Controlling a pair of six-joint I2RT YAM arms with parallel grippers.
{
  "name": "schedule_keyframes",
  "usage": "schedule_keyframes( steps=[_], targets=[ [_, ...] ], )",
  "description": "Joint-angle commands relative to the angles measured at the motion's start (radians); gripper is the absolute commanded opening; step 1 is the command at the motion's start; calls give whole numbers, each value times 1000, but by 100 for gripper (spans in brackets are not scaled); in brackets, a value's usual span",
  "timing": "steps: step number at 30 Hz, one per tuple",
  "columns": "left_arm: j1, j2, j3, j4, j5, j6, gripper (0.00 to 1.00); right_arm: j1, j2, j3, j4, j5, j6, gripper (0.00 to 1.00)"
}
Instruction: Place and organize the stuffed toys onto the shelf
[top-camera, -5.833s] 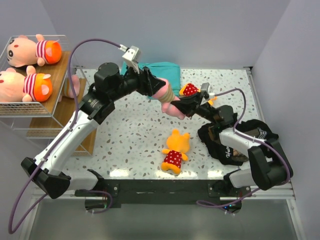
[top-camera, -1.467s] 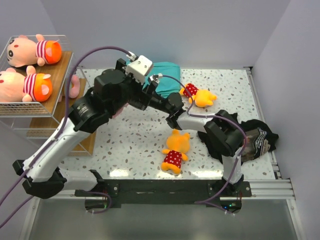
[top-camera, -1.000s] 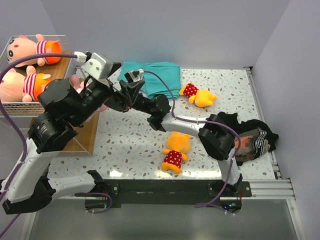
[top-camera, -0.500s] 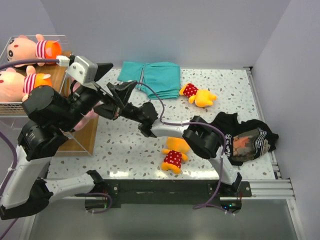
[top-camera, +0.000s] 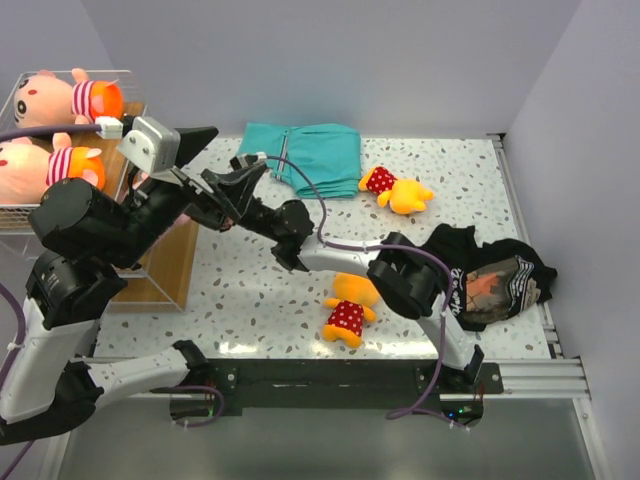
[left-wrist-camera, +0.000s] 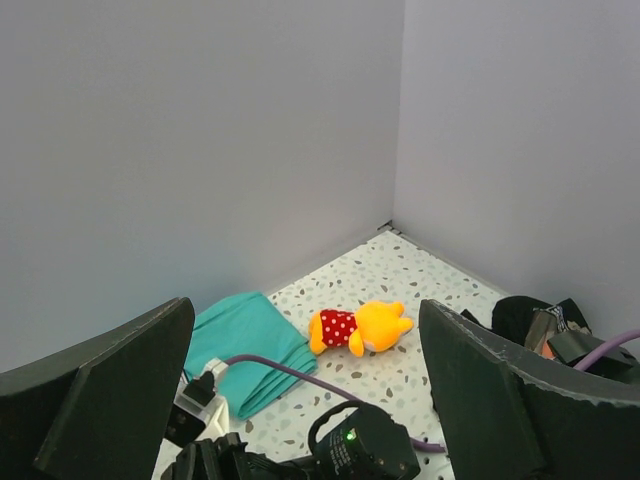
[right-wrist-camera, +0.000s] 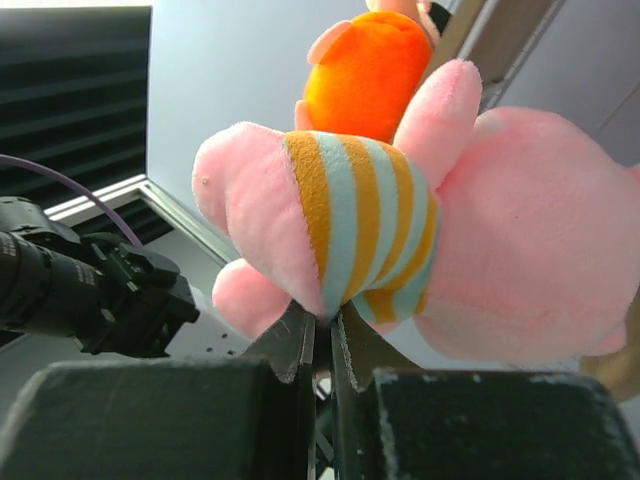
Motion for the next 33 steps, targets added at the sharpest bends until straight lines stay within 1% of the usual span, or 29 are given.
schedule_keyframes(
  steps=[1,5,7,12,13,14,17,21,23,26,29,30,33],
  targets=[
    [-3,2,15,33,6,-11,100,26,36,103,328,51,45,0],
    [-5,0,12,32,-3,-11,100,42,66,112,328,53,67,0],
    [-3,0,9,30,-8,-9,100,45,68,74,328,53,70,1],
    [-3,-7,-8,35,-18,-5,100,45,57,-32,329,40,29,14],
    [-3,-9,-10,35,-20,-2,100,45,56,-53,329,28,29,21],
    [-5,-7,-10,35,-18,-2,100,45,56,-67,328,23,29,24],
    [-5,-13,-11,33,-21,0,100,45,45,-124,325,11,9,30],
    [-4,-16,-16,35,-29,3,100,43,54,-139,266,-12,1,37],
    [-3,-18,-19,33,-29,3,100,42,74,-127,262,-18,4,39],
    [-5,-21,-25,33,-34,4,100,40,96,-86,204,-38,1,42],
    [-3,-29,-34,33,-47,9,100,40,109,-49,159,-52,-17,43],
    [-5,-30,-37,35,-50,11,100,40,111,-31,145,-61,-19,42],
    [-3,-33,-45,41,-54,15,100,39,123,21,75,-92,-37,35]
  ],
)
